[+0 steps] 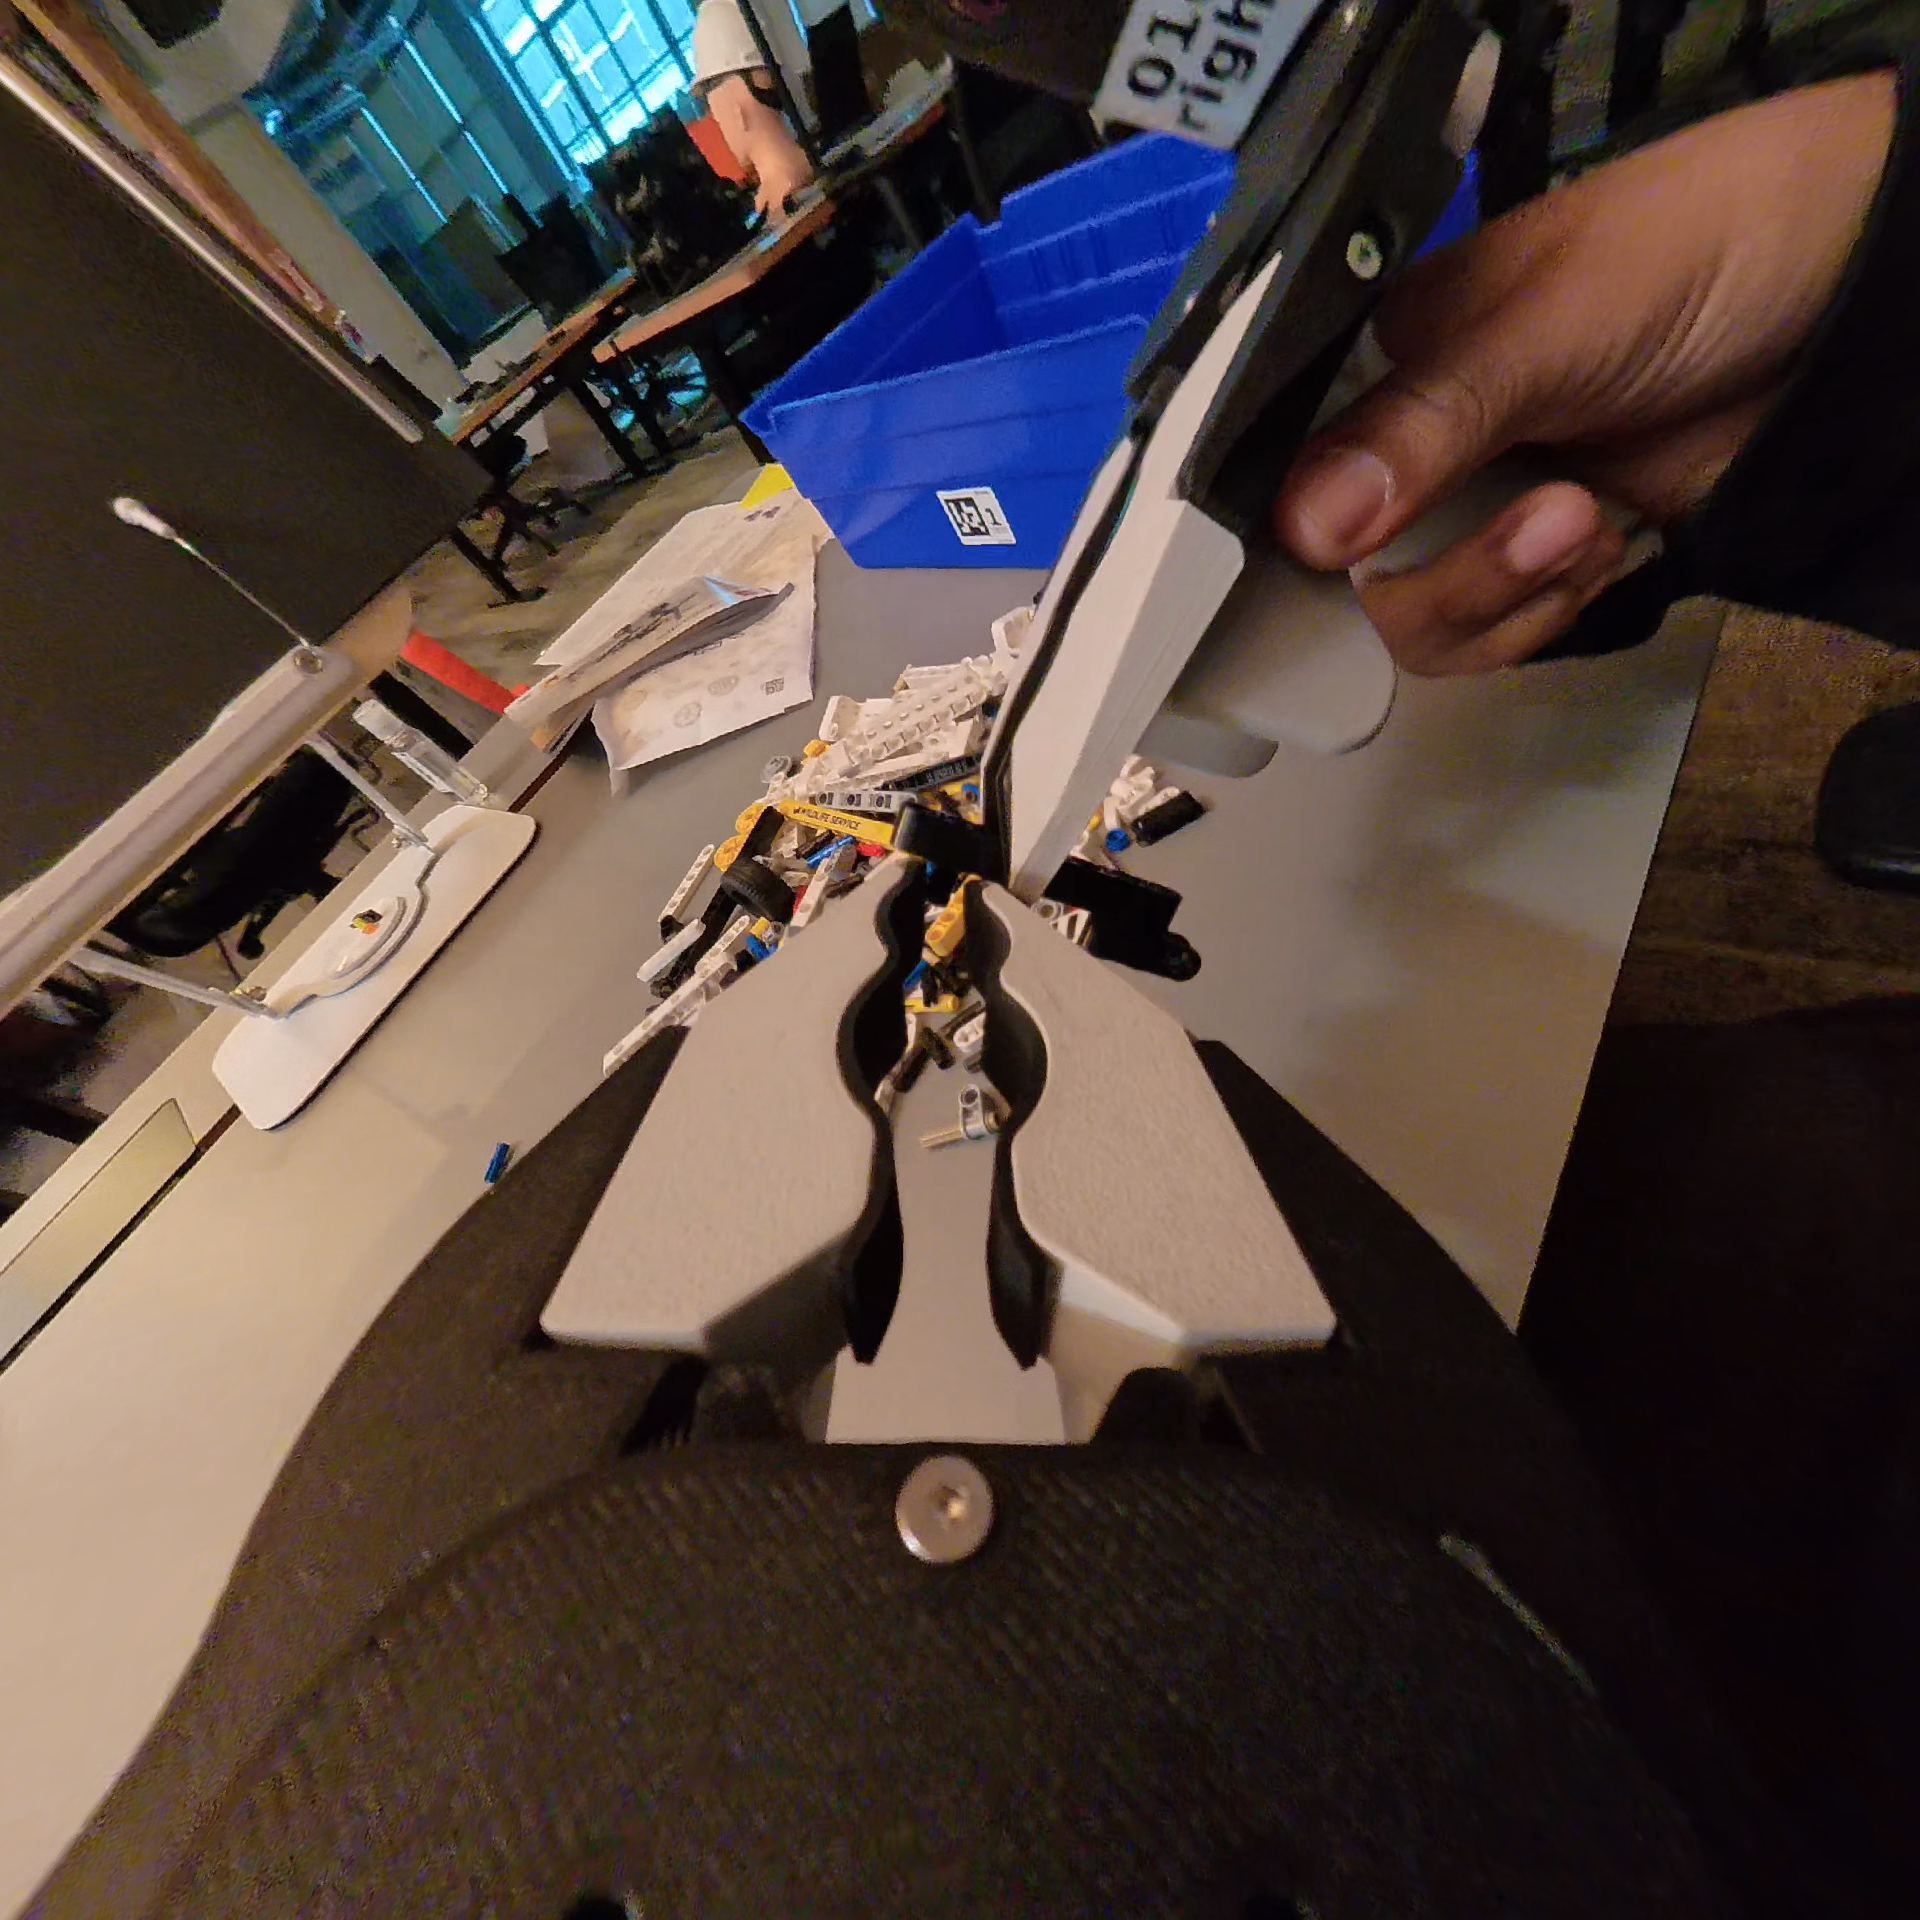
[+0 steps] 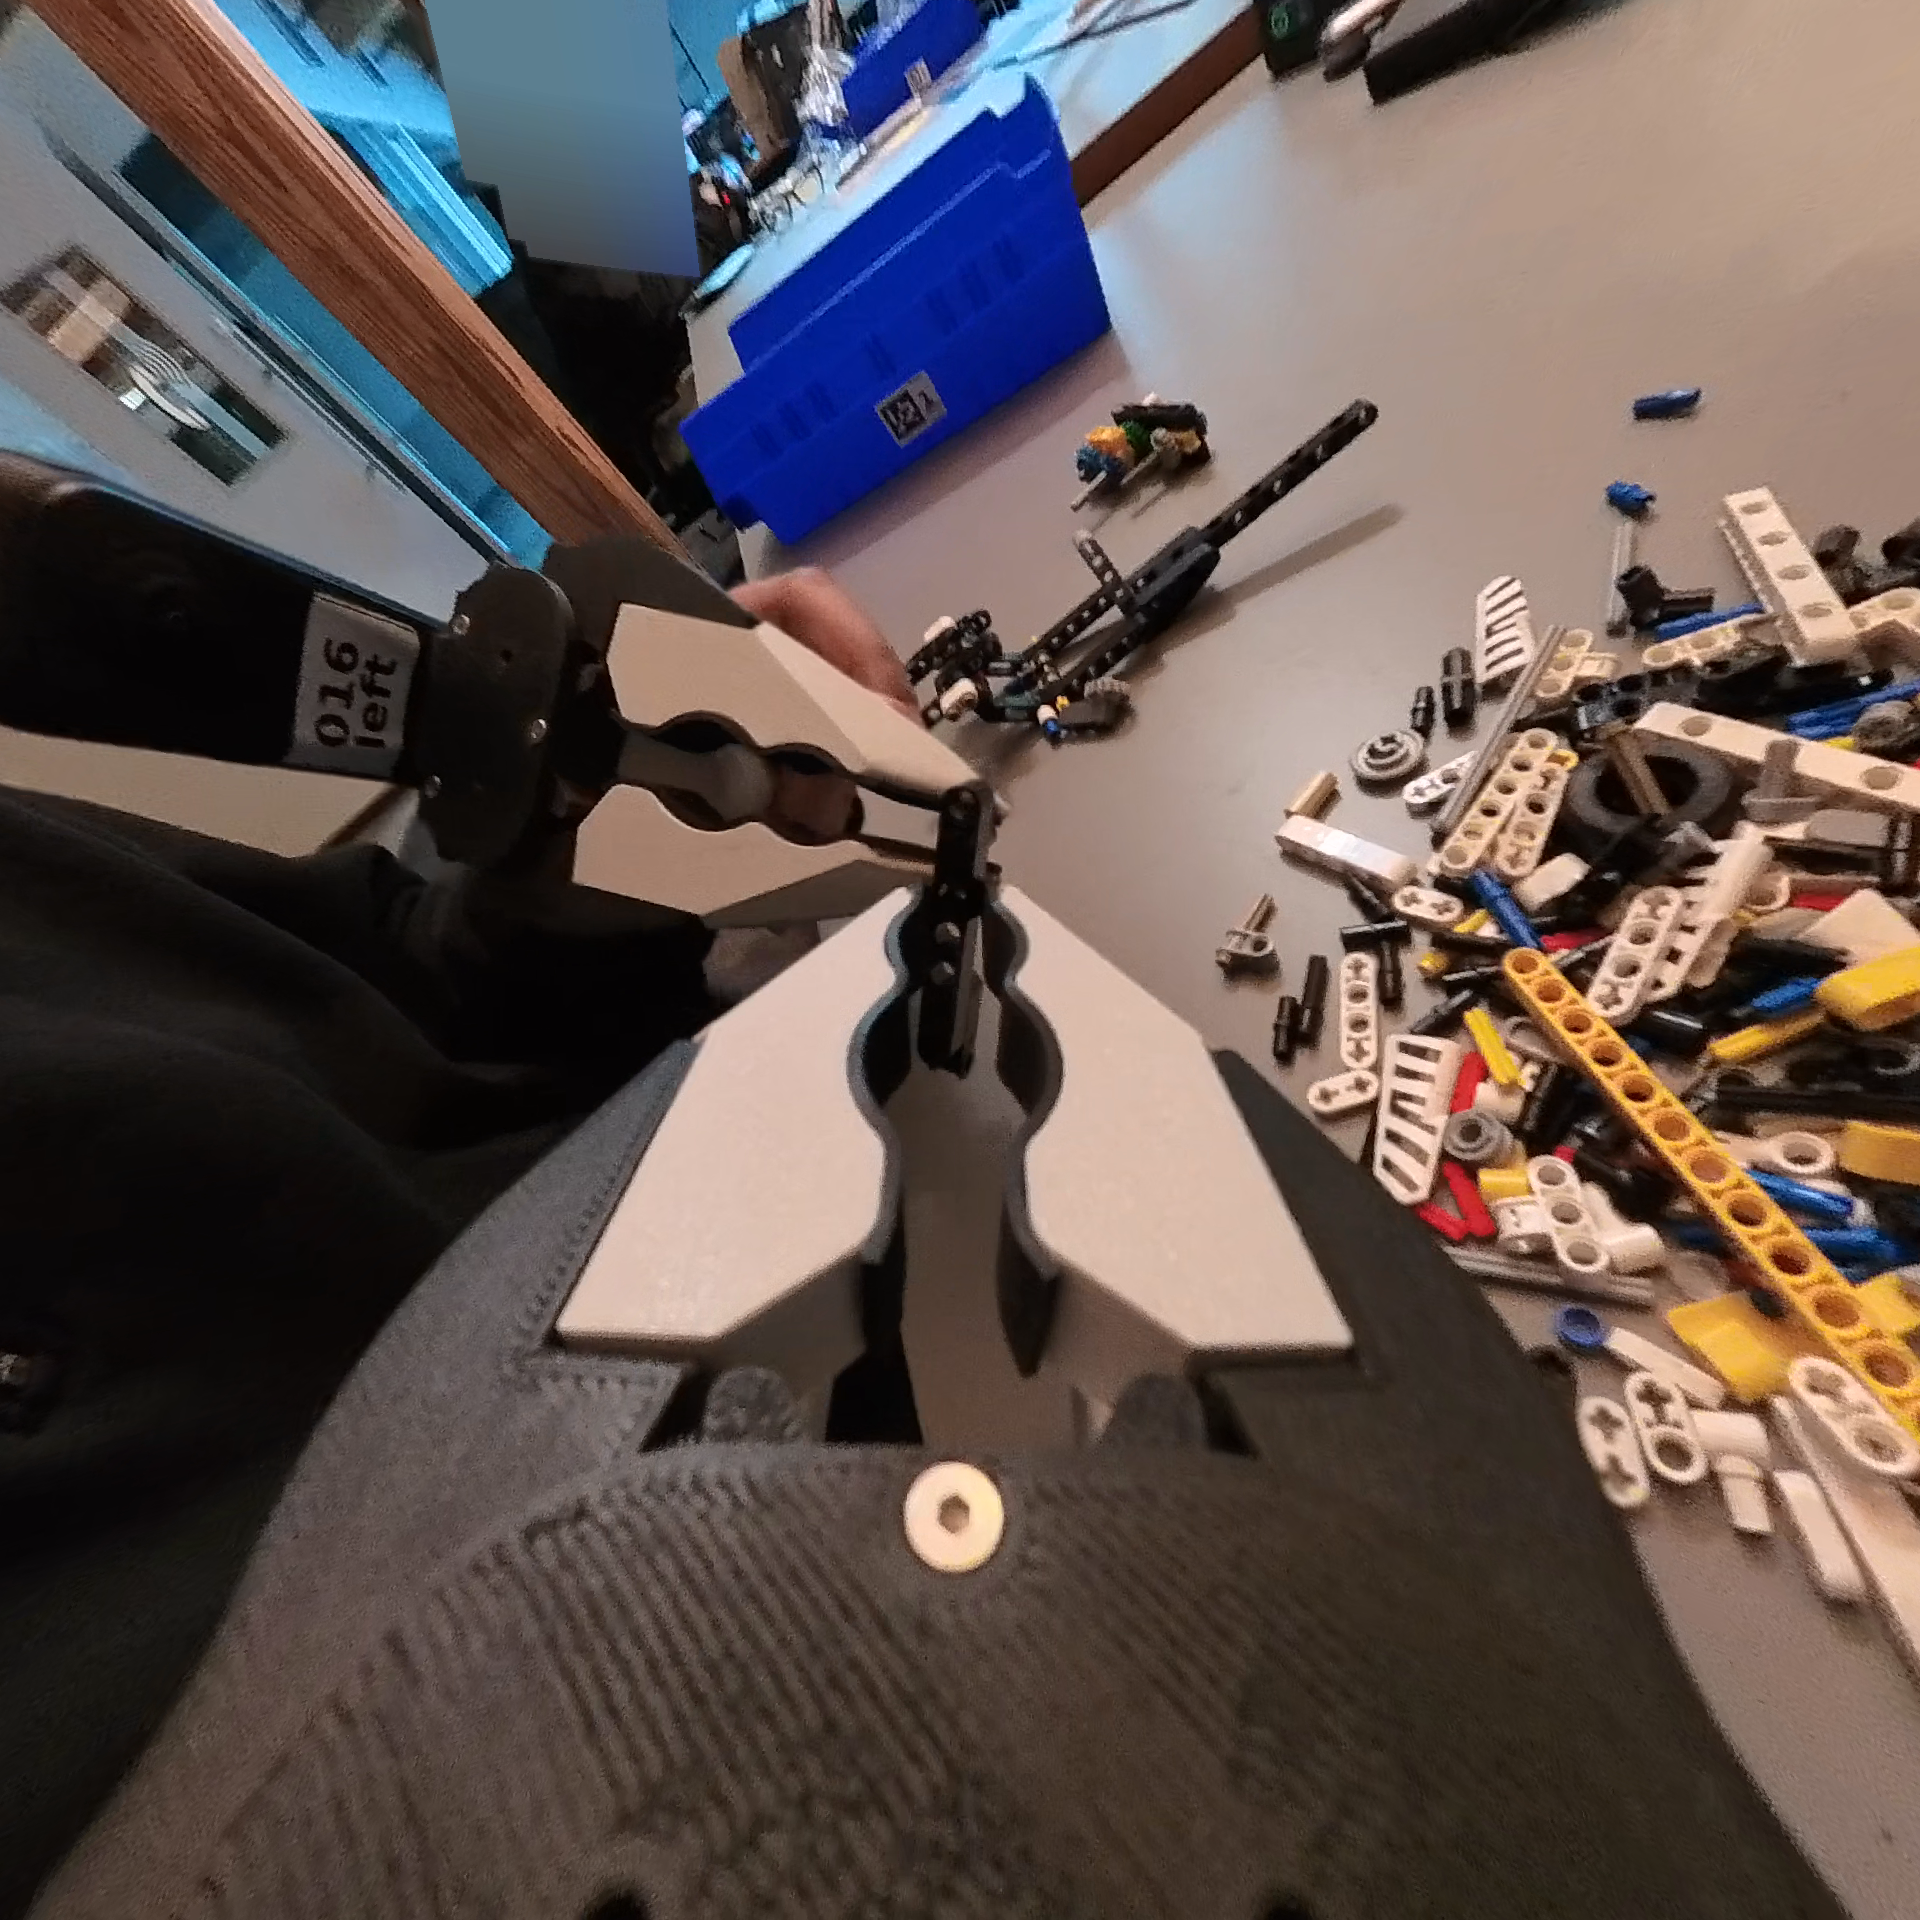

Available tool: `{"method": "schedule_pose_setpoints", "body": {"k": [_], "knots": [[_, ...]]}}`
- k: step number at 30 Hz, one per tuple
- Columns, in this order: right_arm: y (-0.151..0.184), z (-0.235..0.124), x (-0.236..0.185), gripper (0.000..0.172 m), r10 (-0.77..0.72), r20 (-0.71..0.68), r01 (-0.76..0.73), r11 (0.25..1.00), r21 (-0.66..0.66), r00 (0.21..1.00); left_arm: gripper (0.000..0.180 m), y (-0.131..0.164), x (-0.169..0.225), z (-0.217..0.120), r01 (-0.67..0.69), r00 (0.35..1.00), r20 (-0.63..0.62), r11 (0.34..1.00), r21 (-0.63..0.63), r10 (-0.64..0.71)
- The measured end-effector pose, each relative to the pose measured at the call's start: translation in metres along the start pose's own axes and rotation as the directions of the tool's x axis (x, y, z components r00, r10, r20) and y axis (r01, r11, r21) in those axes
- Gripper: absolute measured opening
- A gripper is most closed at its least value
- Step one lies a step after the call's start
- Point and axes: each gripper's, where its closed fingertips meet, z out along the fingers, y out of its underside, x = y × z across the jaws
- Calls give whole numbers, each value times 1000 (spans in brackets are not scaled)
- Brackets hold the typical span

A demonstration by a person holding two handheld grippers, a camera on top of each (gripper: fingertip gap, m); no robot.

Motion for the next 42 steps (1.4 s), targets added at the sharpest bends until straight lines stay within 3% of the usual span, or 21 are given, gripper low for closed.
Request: {"method": "schedule_pose_setpoints", "body": {"k": [5,9,13,18,23,28,32,33,35,36,39,42], "knots": [[3,-1,3,7,-27,-40,26,999,-29,999,2,2,3,3,-77,997,31,997,0,77],[-29,-6,1,28,-80,-71,91,983,161,994,2,-8,-14,0,78,993,85,996,52,-82],[-47,-7,-4,33,-195,-154,230,938,260,969,1,-16,-30,-6,221,965,116,968,119,-235],[-54,0,-8,6,-261,-241,326,900,291,935,1,-20,-36,-10,253,951,148,957,142,-273],[-54,3,-9,6,-227,-225,289,908,302,948,0,-23,-37,-14,231,949,178,959,166,-259],[-57,1,-9,4,-251,-293,335,897,288,923,1,-23,-38,-12,217,945,213,963,158,-248],[-65,-4,-14,3,-225,-292,327,870,369,929,3,-27,-39,-13,259,937,196,951,170,-290],[-73,-12,-16,5,-195,-267,299,850,435,944,4,-31,-38,-14,243,941,195,953,183,-278],[-108,-80,-23,4,-69,-163,166,677,717,984,3,0,-15,3,219,963,158,976,17,-219],[-116,-110,-21,4,-53,-176,168,642,748,983,2,13,-7,7,216,962,168,976,18,-216],[-110,-144,-8,4,-92,-494,420,673,608,864,2,10,-1,6,319,939,114,946,51,-323],[-111,-141,-12,4,-101,-440,391,659,642,892,2,-1,-11,11,306,944,112,951,43,-309]]}}
